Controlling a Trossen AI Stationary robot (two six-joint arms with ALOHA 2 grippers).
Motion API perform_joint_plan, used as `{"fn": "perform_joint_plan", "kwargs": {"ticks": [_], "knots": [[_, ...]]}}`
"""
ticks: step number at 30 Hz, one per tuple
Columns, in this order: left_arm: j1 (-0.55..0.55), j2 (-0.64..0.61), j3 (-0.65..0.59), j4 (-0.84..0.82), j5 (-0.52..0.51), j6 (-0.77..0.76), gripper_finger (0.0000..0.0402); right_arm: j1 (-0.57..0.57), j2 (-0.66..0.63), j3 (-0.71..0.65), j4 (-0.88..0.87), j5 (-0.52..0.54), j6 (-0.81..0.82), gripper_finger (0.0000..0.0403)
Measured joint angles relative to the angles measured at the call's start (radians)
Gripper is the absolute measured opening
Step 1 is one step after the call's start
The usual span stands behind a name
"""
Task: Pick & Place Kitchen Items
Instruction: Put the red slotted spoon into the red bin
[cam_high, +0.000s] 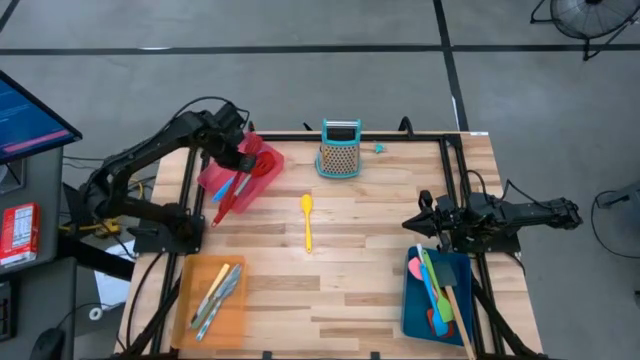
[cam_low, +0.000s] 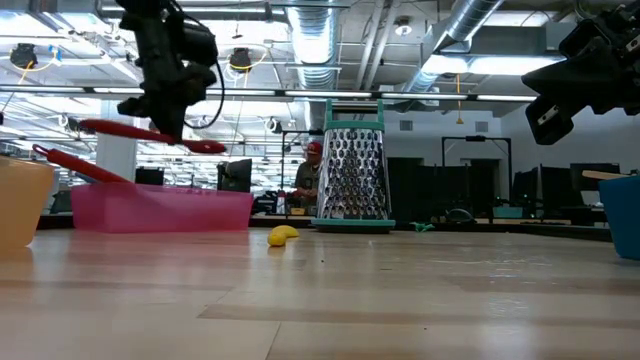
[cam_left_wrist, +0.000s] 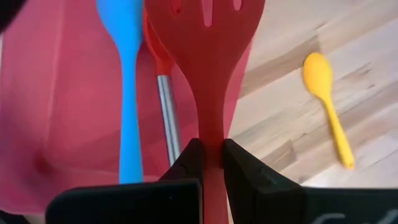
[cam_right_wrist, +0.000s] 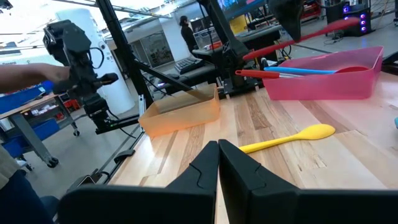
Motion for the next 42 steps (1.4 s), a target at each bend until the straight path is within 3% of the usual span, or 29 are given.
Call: {"fn": "perform_joint_plan", "kwargs": {"ticks": [11,29,42], "knots": [[-0.008,0.085,-0.005,-0.017,0.000,0.050,0.0015,0.000,0.000,0.000,0.000,0.000,0.000,0.0010],[-0.008,0.094,-0.047,0.024,-0.095,0.046,0.0015,0.000,0.000,0.000,0.000,0.000,0.000,0.0010],[-0.066,0.136,-0.047,0.059,-0.098,0.042,0.0015,0.000,0.000,0.000,0.000,0.000,0.000,0.0010]]}}
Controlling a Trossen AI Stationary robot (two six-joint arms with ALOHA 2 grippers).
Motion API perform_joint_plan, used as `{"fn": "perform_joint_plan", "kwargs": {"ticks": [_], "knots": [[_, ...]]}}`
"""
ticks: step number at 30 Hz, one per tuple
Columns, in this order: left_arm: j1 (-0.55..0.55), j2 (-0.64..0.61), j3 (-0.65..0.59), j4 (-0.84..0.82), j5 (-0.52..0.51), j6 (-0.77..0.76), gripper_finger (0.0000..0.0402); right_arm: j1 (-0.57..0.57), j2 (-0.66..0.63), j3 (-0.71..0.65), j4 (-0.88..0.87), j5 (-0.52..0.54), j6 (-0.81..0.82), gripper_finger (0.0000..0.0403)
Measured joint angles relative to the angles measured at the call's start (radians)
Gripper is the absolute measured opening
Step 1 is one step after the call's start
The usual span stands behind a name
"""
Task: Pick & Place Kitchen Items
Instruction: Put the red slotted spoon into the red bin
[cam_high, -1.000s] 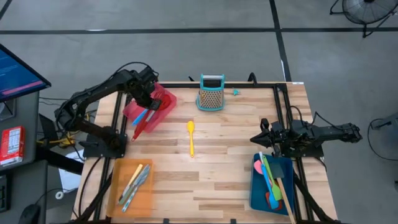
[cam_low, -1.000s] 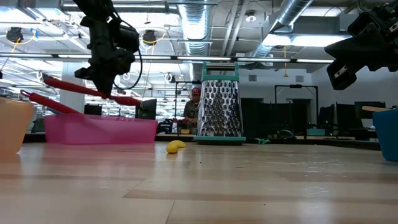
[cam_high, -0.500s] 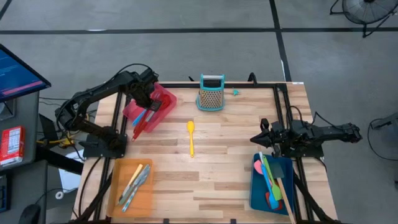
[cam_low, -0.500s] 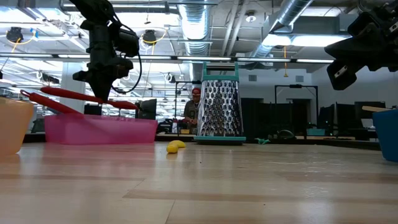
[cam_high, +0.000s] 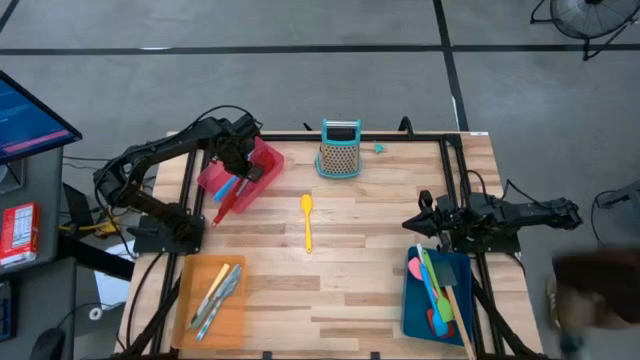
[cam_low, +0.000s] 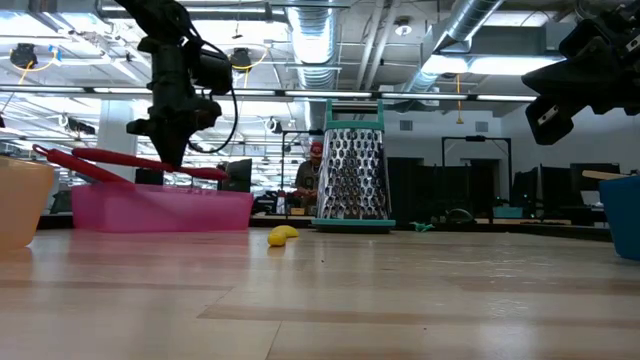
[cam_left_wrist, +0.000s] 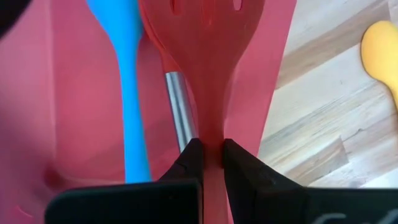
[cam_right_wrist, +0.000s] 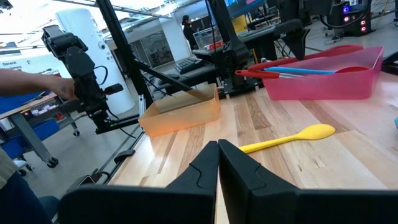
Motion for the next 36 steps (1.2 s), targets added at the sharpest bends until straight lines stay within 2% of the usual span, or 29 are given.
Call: {"fn": "perform_joint_plan", "kwargs": {"ticks": [23,36], "knots": [[0.001,0.001,-0.023,0.010,-0.022,0.005,0.0011,0.000,0.000,0.000,0.000,0.000,0.000,0.0010],[0.001,-0.006,-0.063,0.037,-0.026,0.000,0.0028,0.000,0.000,0.000,0.000,0.000,0.000,0.0010]]}}
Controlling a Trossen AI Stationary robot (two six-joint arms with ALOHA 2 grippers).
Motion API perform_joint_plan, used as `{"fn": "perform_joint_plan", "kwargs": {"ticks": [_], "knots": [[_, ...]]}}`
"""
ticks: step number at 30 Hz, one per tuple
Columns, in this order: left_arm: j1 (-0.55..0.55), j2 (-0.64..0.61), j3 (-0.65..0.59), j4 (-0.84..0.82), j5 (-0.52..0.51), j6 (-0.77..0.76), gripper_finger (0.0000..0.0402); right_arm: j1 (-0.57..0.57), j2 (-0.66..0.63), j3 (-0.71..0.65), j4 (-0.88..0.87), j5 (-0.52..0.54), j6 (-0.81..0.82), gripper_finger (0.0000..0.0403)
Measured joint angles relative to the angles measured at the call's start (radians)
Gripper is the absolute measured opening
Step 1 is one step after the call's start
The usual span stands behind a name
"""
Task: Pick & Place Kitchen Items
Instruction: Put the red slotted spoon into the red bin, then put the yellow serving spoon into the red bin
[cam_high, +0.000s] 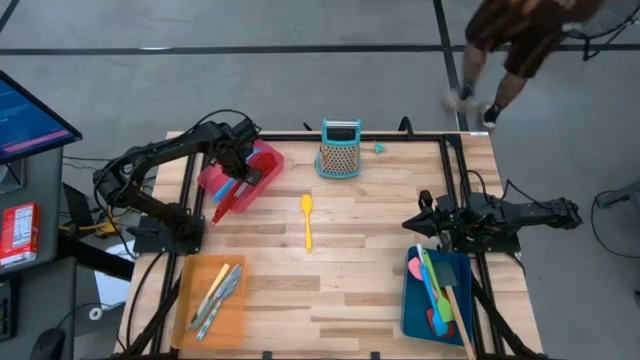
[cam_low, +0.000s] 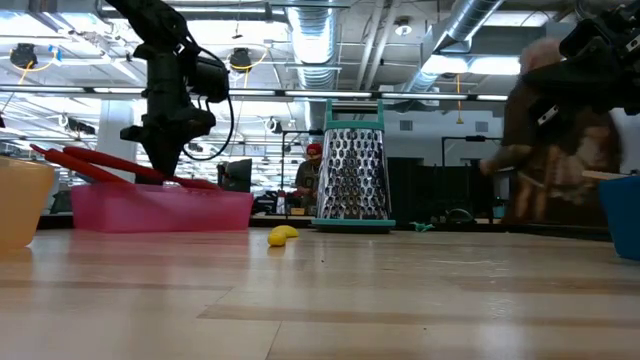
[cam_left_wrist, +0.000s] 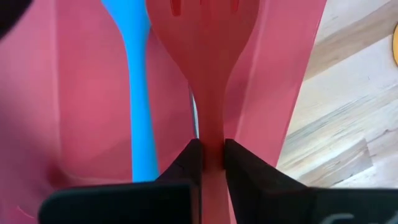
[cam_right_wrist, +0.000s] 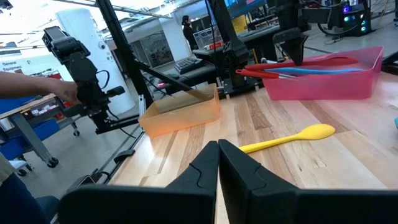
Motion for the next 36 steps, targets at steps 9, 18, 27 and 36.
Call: {"fn": "perform_joint_plan", "kwargs": {"ticks": [9,18,27,36], "knots": [[0.000,-0.001,0.000,0.034,-0.026,0.006,0.0104,0.000,0.000,0.000,0.000,0.000,0.000,0.0010],[-0.032,-0.088,0.082,0.057,0.097,-0.102,0.0146,0.000,0.000,0.000,0.000,0.000,0.000,0.0010],[-0.329,-0.264,0.115,0.187,-0.057,-0.475,0.0133,0.000,0.000,0.000,0.000,0.000,0.000,0.0010],[-0.620,-0.088,0.114,0.378,-0.219,-0.724,0.0113,0.000,0.000,0.000,0.000,0.000,0.000,0.0010]]}}
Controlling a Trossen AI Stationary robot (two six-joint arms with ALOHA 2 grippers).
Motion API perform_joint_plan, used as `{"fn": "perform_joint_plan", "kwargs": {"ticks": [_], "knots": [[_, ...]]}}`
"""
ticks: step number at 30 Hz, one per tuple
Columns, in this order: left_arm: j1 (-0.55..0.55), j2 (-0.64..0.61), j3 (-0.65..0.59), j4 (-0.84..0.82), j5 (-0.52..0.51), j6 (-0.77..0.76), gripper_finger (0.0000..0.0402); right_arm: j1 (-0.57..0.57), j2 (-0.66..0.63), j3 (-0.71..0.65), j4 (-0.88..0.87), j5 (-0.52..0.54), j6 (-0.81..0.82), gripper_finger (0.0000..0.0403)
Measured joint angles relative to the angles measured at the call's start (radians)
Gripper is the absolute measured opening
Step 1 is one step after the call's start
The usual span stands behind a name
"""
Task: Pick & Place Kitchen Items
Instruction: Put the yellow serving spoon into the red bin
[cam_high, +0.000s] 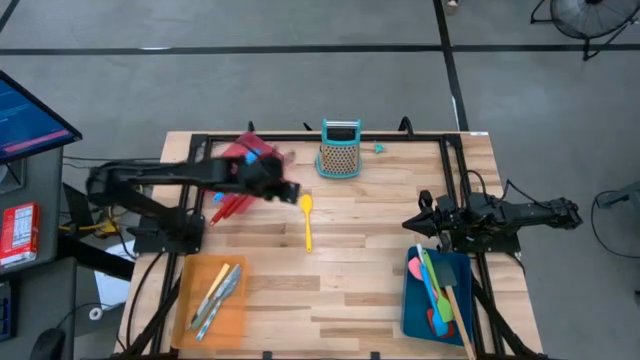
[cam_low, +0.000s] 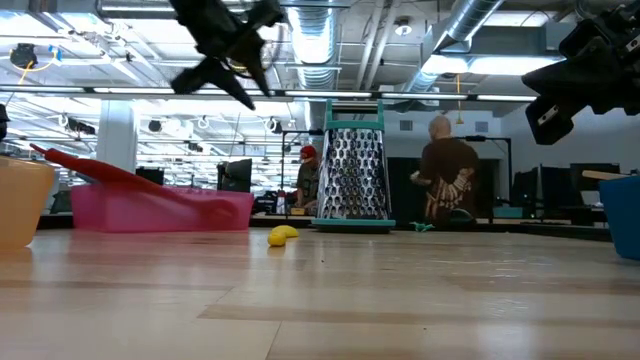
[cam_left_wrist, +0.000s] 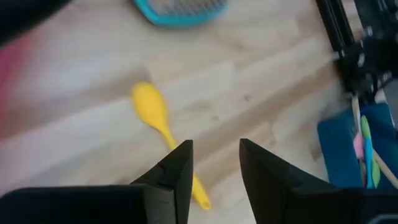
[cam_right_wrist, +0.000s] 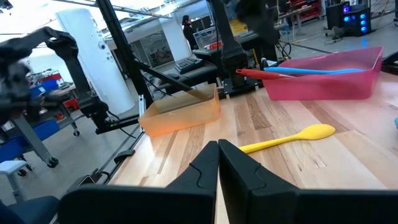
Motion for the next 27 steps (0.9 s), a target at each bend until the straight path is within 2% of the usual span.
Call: {"fn": "perform_joint_plan", "kwargs": {"ticks": [5,10,17,27], "knots": [[-0.086,0.149,0.000,0.129,0.001,-0.096,0.0111,0.000,0.000,0.000,0.000,0.000,0.000,0.0010],[-0.133,0.256,-0.001,0.152,0.000,-0.168,0.0111,0.000,0.000,0.000,0.000,0.000,0.000,0.0010],[-0.142,0.347,-0.001,0.161,-0.001,-0.240,0.0111,0.000,0.000,0.000,0.000,0.000,0.000,0.0010],[-0.136,0.451,-0.001,0.180,-0.017,-0.242,0.0111,0.000,0.000,0.000,0.000,0.000,0.000,0.0010]]}}
